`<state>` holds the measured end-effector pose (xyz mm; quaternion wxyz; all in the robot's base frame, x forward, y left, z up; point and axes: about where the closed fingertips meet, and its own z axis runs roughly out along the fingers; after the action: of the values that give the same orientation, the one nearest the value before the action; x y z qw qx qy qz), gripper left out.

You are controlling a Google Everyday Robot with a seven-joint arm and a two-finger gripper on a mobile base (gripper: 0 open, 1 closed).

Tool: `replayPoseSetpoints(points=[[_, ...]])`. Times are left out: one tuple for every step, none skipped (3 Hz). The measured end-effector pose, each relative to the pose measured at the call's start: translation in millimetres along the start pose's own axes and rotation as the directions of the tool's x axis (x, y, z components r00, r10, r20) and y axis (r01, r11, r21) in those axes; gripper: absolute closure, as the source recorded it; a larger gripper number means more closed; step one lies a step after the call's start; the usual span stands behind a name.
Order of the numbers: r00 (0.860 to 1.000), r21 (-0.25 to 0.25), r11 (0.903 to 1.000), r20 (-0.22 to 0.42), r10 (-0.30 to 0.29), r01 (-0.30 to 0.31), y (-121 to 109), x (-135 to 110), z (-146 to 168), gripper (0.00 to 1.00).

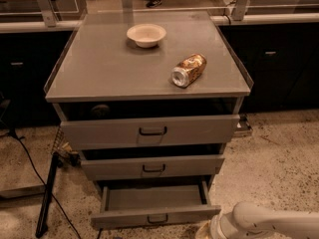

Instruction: Close bottom drawer

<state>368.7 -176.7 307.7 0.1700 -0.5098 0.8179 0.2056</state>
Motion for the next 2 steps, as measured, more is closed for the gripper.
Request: replayPoseSetpoints(points=[[1.0, -0.008, 1.0, -0.008, 0.002, -0.002, 0.3, 1.5, 2.9, 1.0], [0.999, 0.032, 0.9989, 0.041, -0.034, 0.033, -19.1, 11.3, 43.4, 1.0]])
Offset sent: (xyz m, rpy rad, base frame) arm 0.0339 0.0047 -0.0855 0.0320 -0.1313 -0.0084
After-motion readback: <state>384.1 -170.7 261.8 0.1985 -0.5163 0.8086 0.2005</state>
